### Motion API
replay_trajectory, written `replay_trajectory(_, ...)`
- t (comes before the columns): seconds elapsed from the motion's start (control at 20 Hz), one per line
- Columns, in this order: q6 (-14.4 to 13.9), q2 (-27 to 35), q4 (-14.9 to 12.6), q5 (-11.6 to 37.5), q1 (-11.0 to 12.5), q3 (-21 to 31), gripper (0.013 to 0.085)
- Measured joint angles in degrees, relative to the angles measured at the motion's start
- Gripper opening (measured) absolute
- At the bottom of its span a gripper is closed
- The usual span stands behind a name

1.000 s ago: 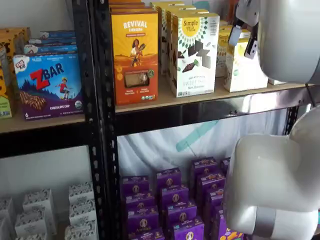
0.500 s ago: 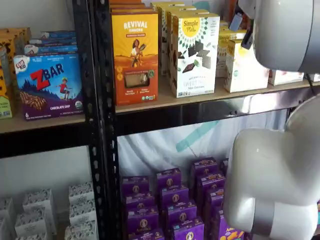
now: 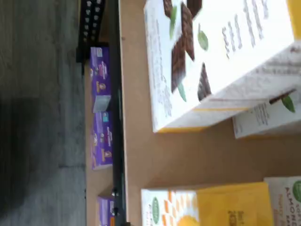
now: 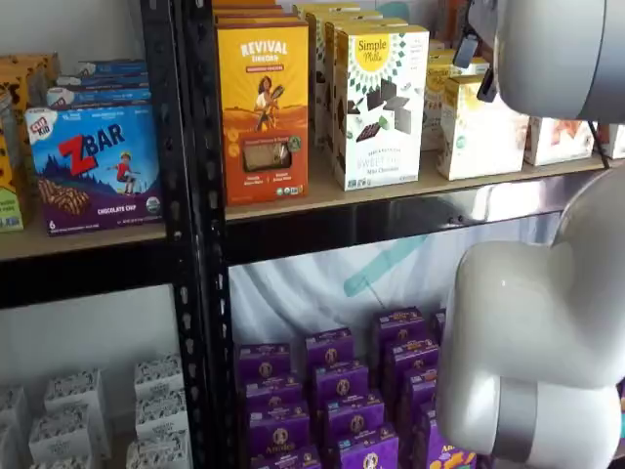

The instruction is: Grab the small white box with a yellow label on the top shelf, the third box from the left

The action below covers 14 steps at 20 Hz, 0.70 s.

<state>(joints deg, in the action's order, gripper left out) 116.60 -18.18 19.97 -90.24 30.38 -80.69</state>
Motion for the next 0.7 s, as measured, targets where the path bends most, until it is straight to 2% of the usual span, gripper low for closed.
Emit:
replay_trajectory(0.2, 0.41, 1.46, -0.97, 1.76, -0.38, 0.14, 0.085)
replay_trajectory(0.45, 0.01, 3.04, -3.17, 1.58, -1.3, -1.13, 0.085)
replay_trajectory(0.7, -1.45, 4.08, -6.95, 0.54, -3.33, -2.65, 0.085)
